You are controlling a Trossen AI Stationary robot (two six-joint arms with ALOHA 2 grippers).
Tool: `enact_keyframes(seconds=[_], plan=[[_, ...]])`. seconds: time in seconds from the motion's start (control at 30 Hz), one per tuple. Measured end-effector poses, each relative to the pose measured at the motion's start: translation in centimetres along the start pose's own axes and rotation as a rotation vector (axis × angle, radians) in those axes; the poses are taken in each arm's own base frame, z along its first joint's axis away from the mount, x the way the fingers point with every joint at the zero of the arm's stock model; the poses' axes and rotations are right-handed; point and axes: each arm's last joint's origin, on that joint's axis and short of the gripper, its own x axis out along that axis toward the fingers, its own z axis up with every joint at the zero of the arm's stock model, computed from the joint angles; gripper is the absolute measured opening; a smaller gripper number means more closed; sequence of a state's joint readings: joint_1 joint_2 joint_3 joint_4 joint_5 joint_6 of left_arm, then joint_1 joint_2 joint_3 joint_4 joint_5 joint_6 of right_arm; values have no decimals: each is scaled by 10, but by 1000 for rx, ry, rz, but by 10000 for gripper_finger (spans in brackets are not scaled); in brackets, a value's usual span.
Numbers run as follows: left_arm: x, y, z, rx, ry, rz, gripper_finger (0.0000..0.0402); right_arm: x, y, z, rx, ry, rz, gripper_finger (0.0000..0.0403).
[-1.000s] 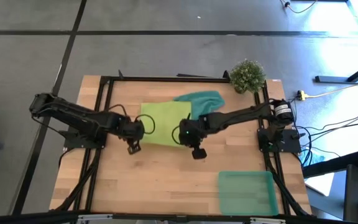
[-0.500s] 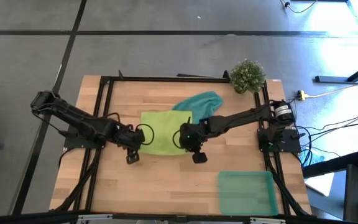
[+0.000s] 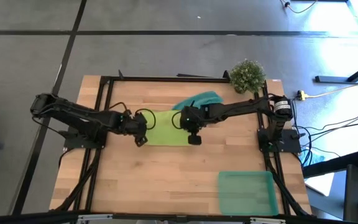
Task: Roll microfiber towels into tight, uniform cylinder then place into a basket
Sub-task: Fold the green microfiber cloth
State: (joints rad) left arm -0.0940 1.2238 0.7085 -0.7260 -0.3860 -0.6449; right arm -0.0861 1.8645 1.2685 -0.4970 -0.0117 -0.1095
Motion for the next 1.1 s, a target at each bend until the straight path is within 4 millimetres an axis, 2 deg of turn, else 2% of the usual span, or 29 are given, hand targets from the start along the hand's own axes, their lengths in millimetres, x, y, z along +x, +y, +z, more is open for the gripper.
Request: enact_keyframes(seconds=[0.13, 0.3, 0.63, 0.83, 1.1], plan=[[20, 7, -2, -20, 19, 82, 0, 9, -15, -12, 33, 0, -62, 4], [32, 11, 2, -17, 3, 166, 0, 12, -31, -19, 65, 4, -158, 4], [59, 12, 13, 16, -32, 237, 0, 23, -46, -36, 80, -24, -202, 5], [67, 16, 15, 6, -41, 304, 0, 24, -49, -37, 63, -45, -267, 5], [69, 20, 17, -1, -27, 301, 0, 24, -54, -38, 77, -39, -300, 5]])
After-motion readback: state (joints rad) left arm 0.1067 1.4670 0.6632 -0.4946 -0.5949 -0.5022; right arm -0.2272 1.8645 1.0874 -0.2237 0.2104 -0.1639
